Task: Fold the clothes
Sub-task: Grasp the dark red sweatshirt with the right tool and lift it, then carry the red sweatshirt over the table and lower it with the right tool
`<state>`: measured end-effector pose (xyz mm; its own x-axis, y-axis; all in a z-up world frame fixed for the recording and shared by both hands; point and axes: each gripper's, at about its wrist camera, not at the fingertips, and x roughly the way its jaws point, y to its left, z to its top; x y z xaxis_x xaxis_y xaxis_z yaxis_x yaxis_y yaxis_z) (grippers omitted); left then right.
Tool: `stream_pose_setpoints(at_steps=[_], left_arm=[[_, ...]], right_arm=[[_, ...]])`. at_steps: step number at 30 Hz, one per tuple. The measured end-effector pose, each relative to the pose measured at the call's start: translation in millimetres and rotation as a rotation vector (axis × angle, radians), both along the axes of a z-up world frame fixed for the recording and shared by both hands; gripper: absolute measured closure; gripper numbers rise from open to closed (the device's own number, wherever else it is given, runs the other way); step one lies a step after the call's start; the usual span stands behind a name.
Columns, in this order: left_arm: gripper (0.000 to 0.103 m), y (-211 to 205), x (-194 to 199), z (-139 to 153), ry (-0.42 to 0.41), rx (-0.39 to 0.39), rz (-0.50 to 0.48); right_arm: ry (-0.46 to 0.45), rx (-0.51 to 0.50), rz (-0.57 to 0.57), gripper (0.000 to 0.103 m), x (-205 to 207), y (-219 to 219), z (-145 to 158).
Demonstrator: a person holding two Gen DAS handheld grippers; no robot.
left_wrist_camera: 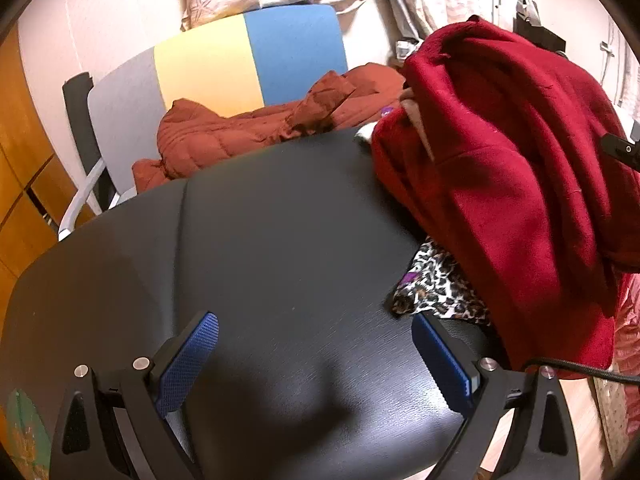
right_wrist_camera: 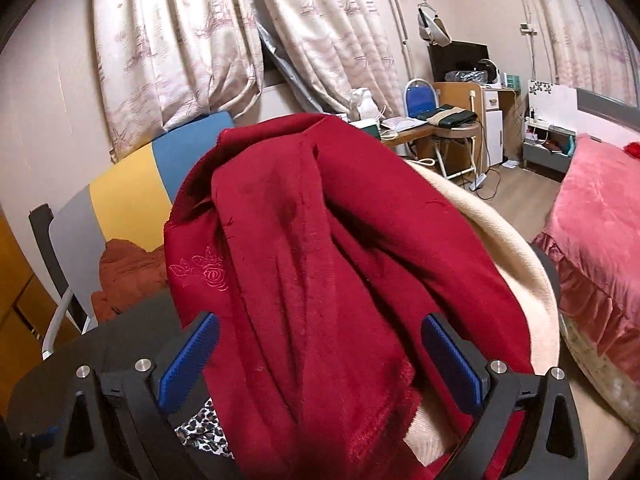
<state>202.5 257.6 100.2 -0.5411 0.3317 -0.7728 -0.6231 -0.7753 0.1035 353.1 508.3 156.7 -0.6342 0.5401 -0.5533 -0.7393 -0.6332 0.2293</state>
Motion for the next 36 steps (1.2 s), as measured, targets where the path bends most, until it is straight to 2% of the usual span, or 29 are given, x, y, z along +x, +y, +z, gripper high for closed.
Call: stream_pose_setpoints(at_steps=[2,4,6,10,17,20,26,30,33,36], left_arm=[[0.004,-3,-2,-1,-0.01,-0.001,0.004],[0.004,-5,-3,-3,-0.02,-0.001,0.008],[0.004,-8,-5,-3,-0.022,-0.004,0.012],[0.004,-15,-9,-6,-0.036,-0.001,0.027],[0.004,-34,-18,-15,-0.073,0.011,0.065],[0.004,-48,-23,-18,-0.081,0.013,0.09],[0.004,-98,-41,-29,-0.095,0.006,0.194],[0.004,-138,-49,-35,-0.085,0.0,0.277],[0.004,-172,-53,-43,-0.092,0.002,0.354],[0.004,-203,-58,-56,-0.127,-0.006,0.447]], right_arm=[[-0.038,-0.036,0.008,0.013,-6,4,-8],[-0.066,-0.085,0.027,0.055,-12,10,-17],[-0.054,-0.131,0.045,0.073,-13,15,-24],[-0.028,-0.158,0.071,0.093,-11,13,-28],[0.03,-0.177,0.157,0.097,-15,-14,-12],[0.037,-0.148,0.217,0.097,-29,-37,0],[0.094,-0.161,0.376,0.097,-80,-86,17],[0.119,-0.188,0.531,0.097,-121,-129,26],[0.11,-0.204,0.647,0.097,-153,-168,21],[0.094,-0.267,0.764,0.098,-179,-205,6]])
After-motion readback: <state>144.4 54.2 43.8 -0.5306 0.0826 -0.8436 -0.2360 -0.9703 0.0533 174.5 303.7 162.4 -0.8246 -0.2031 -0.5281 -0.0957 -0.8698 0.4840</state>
